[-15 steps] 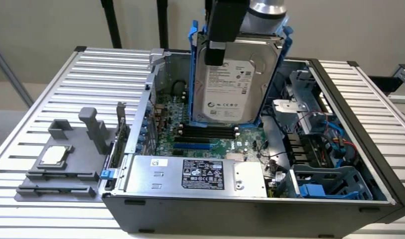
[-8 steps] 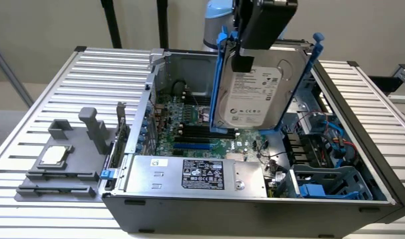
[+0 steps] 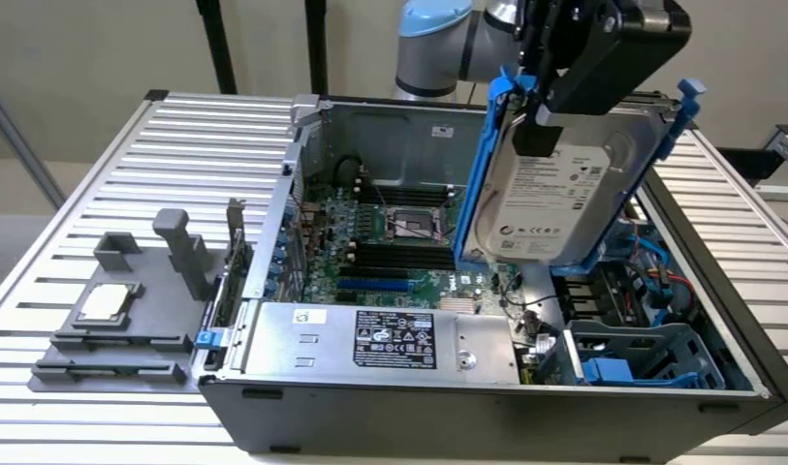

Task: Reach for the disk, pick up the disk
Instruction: 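Pick up the disk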

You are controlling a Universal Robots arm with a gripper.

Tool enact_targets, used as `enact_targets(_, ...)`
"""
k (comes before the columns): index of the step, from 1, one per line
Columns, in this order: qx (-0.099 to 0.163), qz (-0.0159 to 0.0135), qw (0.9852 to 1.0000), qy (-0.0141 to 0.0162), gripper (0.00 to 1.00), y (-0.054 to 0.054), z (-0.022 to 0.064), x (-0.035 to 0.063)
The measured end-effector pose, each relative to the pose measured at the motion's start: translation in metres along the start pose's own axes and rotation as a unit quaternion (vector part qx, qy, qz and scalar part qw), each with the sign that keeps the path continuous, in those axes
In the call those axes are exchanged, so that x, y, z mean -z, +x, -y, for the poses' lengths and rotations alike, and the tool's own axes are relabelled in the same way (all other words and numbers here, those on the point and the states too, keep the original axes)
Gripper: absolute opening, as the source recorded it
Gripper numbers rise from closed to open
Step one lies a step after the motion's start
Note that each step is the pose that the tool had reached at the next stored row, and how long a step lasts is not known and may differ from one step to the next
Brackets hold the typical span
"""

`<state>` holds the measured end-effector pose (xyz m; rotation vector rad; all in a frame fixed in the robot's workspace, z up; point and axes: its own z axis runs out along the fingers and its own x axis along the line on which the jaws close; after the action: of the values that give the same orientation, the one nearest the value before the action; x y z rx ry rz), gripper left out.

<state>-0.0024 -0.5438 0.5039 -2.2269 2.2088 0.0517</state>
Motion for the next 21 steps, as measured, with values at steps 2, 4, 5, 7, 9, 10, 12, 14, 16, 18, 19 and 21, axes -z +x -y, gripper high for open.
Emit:
enact_targets(2,0.000,0.0004,1.0000,0.0000,0.33,0.003,0.0090,0.0002)
enact_targets(4,0.000,0.0008,1.0000,0.0000,0.33,0.007,0.0181,0.0005)
enact_targets(5,0.000,0.0010,1.0000,0.0000,0.33,0.008,0.0224,0.0006)
enact_targets(7,0.000,0.0014,1.0000,0.0000,0.33,0.012,0.0315,0.0009)
enact_targets(9,0.000,0.0019,1.0000,0.0000,0.33,0.015,0.0406,0.0012)
enact_targets(10,0.000,0.0021,1.0000,0.0000,0.33,0.017,0.0451,0.0014)
enact_targets(12,0.000,0.0026,1.0000,0.0000,0.33,0.020,0.0541,0.0016)
enact_targets(14,0.000,0.0031,1.0000,0.0000,0.33,0.024,0.0634,0.0019)
enact_targets(16,0.000,0.0036,1.0000,0.0001,0.33,0.027,0.0725,0.0021)
enact_targets(18,0.000,0.0039,1.0000,0.0000,0.33,0.029,0.0814,0.0024)
enact_targets(19,0.000,0.0041,1.0000,0.0000,0.33,0.030,0.0860,0.0025)
enact_targets(21,0.000,0.0045,1.0000,0.0000,0.33,0.033,0.0950,0.0027)
